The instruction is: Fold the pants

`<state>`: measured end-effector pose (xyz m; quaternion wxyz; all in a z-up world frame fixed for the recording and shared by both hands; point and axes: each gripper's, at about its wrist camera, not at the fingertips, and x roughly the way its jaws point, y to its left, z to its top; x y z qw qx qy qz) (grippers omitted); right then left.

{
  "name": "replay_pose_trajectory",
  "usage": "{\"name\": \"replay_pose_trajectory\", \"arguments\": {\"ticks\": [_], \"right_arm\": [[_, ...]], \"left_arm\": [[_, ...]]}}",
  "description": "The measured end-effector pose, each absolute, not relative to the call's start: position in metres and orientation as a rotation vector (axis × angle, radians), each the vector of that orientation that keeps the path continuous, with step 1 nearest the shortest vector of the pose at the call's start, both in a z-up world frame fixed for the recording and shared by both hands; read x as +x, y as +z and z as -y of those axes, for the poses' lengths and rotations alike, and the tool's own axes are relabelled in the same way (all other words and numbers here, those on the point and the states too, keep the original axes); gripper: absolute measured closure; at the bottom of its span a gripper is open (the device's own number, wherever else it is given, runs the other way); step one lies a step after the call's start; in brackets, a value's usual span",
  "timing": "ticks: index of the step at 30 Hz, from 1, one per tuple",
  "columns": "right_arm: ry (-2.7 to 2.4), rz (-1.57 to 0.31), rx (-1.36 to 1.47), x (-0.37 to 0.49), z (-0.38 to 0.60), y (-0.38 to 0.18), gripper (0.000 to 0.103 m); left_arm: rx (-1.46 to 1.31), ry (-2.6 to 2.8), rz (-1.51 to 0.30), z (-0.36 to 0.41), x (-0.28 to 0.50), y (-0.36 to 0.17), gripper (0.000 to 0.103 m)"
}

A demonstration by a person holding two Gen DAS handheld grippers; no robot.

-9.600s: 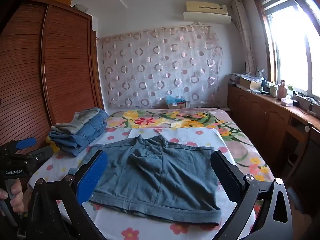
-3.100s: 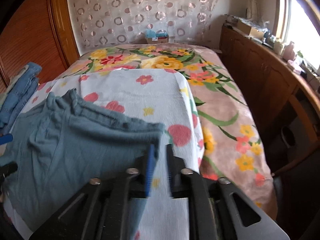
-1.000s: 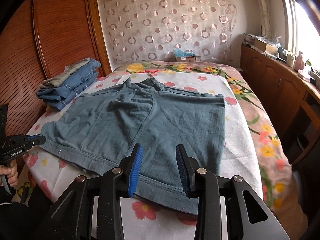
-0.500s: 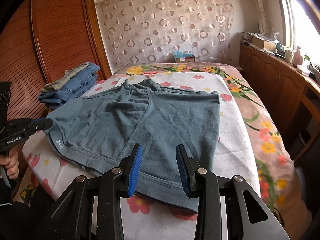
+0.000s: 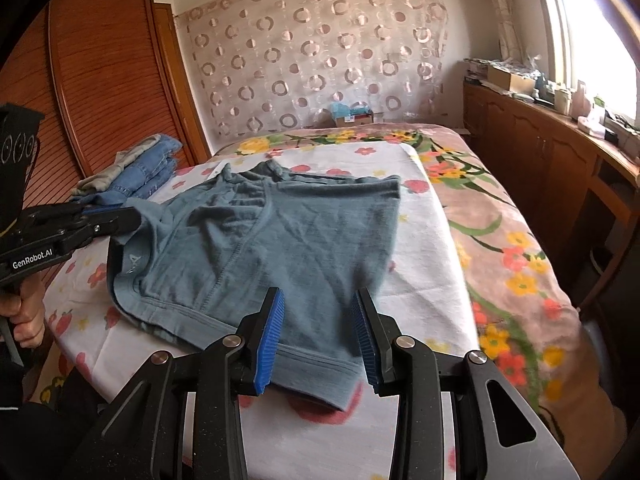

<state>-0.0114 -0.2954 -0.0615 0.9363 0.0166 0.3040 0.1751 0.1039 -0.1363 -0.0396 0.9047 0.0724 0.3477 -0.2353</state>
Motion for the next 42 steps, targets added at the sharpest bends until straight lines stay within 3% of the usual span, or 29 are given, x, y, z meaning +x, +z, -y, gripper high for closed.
{"name": "replay_pose_trajectory", "arguments": {"ticks": [19,28,33,35,40,42], "right_arm": [[0.301,-0.599,0.067,-0.024,0.32,-0.057,0.066],[0.283,-0.606,0.08,-0.027,0.317,-0.061,0.066],[0.286,-0.613,0.084,-0.023,0.313,-0.063,0.066],[0.293,-0.615,0.081,-0.021,0.311,-0.061,0.066],[0.308,-0.613,0.077,-0.017,0.307,-0.06,0.066],[0.314,-0.613,0.077,-0.013,0.308,-0.062,0.066]], "left_arm": [[0.19,-0.642,-0.729,0.228,0.118,-0.011,0.095],[0.171,-0.639,-0.784,0.233,0.122,-0.024,0.095],[0.178,-0.598,-0.779,0.222,0.117,-0.028,0.075],[0.175,-0.579,-0.765,0.215,0.116,-0.027,0.059],[0.15,-0.554,-0.756,0.195,0.114,-0.028,0.043],[0.145,-0.519,-0.754,0.184,0.114,-0.033,0.042]]}}
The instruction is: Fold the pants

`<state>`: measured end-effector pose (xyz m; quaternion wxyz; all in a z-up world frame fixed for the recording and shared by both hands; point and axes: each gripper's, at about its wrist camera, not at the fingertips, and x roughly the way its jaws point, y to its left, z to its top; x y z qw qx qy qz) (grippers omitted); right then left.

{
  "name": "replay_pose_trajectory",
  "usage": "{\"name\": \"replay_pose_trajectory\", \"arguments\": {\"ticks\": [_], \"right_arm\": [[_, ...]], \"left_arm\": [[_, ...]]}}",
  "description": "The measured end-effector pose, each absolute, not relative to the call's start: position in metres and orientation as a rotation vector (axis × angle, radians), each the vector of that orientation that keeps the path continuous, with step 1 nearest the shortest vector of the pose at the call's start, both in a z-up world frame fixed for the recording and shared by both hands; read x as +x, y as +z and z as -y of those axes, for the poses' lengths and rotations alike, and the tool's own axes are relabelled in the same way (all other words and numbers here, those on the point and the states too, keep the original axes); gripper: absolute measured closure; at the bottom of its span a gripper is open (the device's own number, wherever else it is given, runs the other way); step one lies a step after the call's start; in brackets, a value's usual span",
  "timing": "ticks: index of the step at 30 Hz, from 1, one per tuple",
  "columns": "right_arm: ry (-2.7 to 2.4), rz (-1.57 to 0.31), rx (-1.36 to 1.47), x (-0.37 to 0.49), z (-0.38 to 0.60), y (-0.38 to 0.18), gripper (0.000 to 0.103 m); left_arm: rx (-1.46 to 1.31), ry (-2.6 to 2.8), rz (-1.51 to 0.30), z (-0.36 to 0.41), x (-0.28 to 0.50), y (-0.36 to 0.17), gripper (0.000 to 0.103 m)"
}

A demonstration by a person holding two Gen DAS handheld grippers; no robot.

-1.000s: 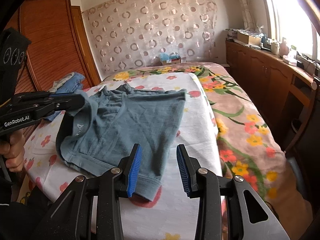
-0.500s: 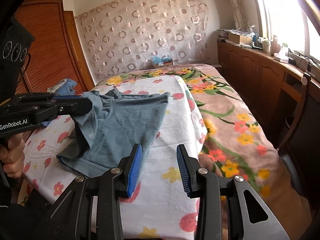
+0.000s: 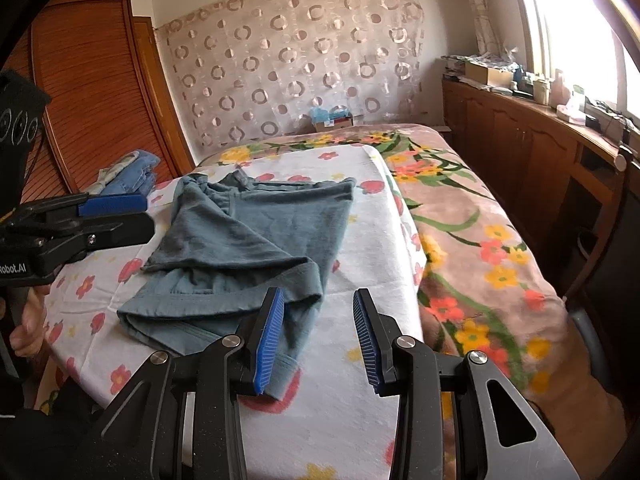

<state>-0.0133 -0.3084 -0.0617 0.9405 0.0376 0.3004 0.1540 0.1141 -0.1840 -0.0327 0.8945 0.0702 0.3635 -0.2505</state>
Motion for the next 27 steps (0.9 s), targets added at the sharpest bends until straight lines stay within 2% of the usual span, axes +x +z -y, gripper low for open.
{"name": "replay_pose_trajectory", "arguments": {"ticks": [11,13,14,16,18,27], "right_arm": [[0.337,-0.686,0.07,0.025,0.308,-0.083,0.066],[0.341,-0.695,0.065,0.029,0.307,-0.082,0.076],[0.338,-0.702,0.065,0.031,0.307,-0.082,0.077],[0.353,-0.7,0.071,0.032,0.305,-0.079,0.09],[0.35,-0.689,0.06,0.027,0.302,-0.076,0.097],[0.372,-0.643,0.044,-0.016,0.307,-0.051,0.099]], "left_arm": [[0.123,-0.388,-0.831,0.132,0.122,-0.078,0.042],[0.118,-0.371,-0.838,0.125,0.122,-0.083,0.042],[0.113,-0.365,-0.84,0.122,0.122,-0.085,0.042],[0.098,-0.356,-0.841,0.117,0.122,-0.087,0.042],[0.09,-0.346,-0.841,0.112,0.122,-0.088,0.042],[0.064,-0.332,-0.816,0.098,0.121,-0.083,0.042]]}}
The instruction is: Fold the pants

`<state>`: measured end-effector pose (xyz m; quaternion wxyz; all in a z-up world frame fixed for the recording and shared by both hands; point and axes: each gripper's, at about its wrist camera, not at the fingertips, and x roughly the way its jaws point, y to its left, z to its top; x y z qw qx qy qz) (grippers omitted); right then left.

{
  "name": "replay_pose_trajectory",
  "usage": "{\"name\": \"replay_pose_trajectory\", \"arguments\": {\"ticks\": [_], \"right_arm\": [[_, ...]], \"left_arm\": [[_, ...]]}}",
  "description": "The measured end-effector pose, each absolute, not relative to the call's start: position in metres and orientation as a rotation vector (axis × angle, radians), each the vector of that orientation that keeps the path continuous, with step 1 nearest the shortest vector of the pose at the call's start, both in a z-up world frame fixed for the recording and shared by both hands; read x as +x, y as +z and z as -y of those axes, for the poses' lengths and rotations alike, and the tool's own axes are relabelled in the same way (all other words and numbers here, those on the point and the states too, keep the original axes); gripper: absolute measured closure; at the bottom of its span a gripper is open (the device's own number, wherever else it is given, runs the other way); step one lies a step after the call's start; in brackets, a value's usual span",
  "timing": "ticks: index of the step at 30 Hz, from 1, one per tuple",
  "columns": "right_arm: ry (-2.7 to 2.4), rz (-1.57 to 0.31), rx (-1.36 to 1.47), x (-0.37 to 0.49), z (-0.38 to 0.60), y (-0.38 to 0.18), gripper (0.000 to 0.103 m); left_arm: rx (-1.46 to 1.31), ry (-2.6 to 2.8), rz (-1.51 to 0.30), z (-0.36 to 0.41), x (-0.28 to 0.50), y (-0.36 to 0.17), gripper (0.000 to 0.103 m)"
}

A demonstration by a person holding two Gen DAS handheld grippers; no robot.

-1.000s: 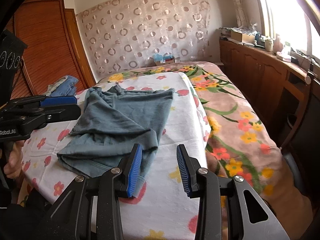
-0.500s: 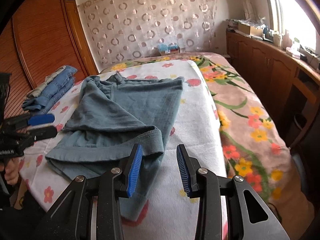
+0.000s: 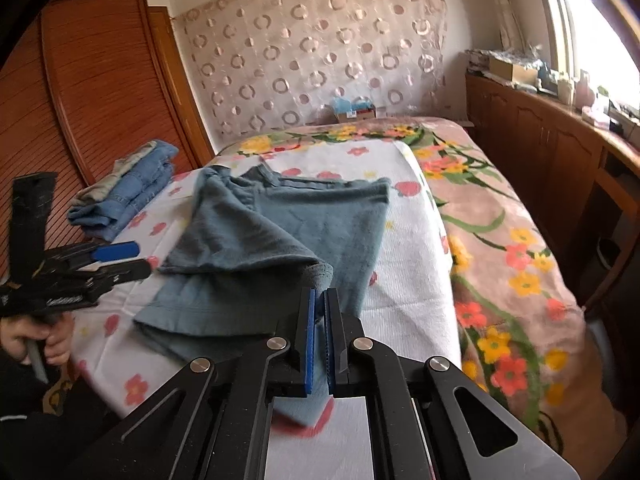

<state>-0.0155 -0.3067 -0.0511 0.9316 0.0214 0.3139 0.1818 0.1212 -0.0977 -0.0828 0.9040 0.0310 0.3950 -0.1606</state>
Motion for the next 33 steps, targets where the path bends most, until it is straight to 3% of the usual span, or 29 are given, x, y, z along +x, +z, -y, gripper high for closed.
{"name": "replay_pose_trajectory", "arguments": {"ticks": [16,24,33], "right_arm": [[0.326,-0.733,0.033,-0.03,0.312,-0.059,0.099],[0.324,-0.663,0.007,-0.025,0.3,-0.044,0.081],[0.555,-0.625,0.012,0.01,0.234,-0.051,0.079]], "left_arm": [[0.054,-0.323,-0.792,0.089,0.117,-0.074,0.042],[0.056,-0.297,-0.756,0.08,0.106,-0.063,0.042],[0.047,-0.275,-0.729,0.063,0.098,-0.053,0.042]]}}
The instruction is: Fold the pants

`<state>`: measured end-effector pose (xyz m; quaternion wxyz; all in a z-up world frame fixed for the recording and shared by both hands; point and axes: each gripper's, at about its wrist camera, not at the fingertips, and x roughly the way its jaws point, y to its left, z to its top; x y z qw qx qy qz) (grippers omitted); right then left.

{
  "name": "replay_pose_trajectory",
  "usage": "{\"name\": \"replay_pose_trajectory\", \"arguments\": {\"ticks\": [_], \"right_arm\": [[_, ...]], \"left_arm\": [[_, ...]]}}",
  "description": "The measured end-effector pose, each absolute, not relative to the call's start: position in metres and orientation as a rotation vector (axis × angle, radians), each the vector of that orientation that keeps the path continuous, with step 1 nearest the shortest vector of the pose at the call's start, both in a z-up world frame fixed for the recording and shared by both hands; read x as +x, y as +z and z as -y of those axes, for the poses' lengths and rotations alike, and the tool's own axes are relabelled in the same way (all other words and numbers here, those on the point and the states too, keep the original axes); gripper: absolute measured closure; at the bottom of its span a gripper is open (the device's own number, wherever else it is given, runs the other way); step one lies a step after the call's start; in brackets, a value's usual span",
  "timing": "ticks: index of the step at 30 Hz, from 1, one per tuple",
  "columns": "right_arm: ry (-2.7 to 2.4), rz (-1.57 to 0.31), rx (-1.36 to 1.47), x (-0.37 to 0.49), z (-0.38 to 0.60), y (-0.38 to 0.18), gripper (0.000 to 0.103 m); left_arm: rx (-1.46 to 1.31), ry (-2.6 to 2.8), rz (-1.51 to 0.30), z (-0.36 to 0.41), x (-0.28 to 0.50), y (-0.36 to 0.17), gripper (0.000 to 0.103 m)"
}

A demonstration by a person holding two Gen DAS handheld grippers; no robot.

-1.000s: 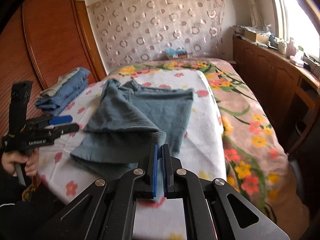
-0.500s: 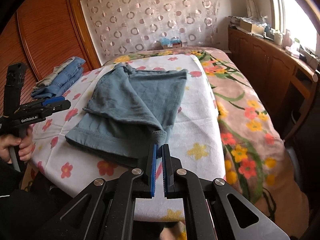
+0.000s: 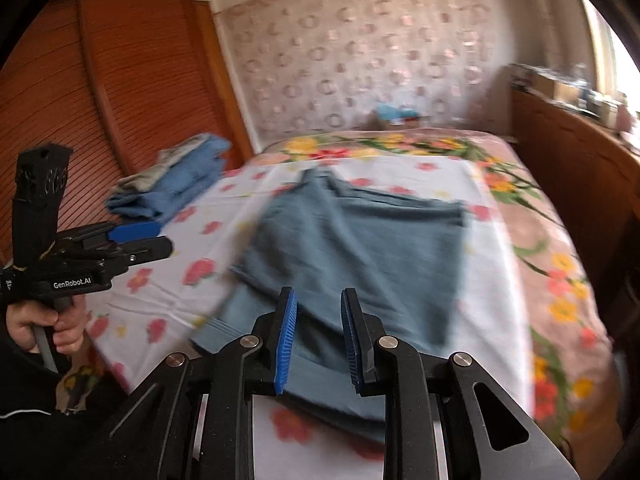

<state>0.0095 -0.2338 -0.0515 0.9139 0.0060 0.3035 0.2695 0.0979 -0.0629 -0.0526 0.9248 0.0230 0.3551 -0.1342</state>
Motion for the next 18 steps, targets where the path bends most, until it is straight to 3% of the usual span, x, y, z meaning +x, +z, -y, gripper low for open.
{"name": "replay_pose_trajectory", "arguments": {"ticks": [18], "right_arm": [[0.683,-0.713,-0.175,0.084,0.131,-0.072,0.079]], "left_arm": [[-0.001,-0.217,-0.706,0.017,0.089,-0.054,0.042]]}}
